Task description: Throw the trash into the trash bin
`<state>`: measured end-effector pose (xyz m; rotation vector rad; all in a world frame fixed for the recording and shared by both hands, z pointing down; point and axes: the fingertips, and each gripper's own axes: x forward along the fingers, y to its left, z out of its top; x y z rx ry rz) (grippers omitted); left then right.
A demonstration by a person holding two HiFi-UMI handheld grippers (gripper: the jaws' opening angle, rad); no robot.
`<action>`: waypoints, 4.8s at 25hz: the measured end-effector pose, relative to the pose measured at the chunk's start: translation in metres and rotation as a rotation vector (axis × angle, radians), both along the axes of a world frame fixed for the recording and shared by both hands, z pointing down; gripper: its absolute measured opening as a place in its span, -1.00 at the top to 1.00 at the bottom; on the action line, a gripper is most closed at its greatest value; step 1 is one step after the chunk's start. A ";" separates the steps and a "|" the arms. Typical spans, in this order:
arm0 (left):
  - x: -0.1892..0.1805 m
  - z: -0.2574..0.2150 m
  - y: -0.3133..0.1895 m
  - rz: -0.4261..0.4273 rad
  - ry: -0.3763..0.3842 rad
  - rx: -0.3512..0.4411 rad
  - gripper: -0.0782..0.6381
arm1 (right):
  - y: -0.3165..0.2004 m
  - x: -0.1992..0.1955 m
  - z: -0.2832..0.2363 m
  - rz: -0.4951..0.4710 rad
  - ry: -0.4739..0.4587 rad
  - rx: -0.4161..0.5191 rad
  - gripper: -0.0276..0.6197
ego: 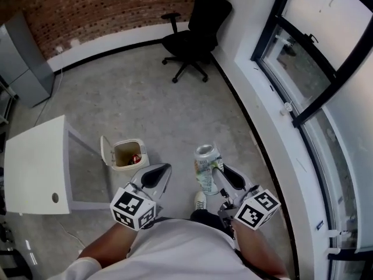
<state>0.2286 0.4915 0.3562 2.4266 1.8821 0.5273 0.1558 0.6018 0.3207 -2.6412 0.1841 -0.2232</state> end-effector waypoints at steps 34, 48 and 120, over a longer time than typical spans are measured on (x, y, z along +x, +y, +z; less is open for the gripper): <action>0.165 -0.003 0.070 -0.536 0.021 -0.003 0.77 | 0.090 0.232 -0.004 -0.566 0.009 -0.012 0.63; 0.266 0.001 -0.047 -0.862 0.037 -0.018 0.77 | -0.033 0.364 -0.012 -0.920 0.023 -0.065 0.63; 0.255 0.317 -0.075 -1.736 -0.605 0.095 0.77 | -0.223 0.421 0.409 -1.928 -0.527 -0.642 0.63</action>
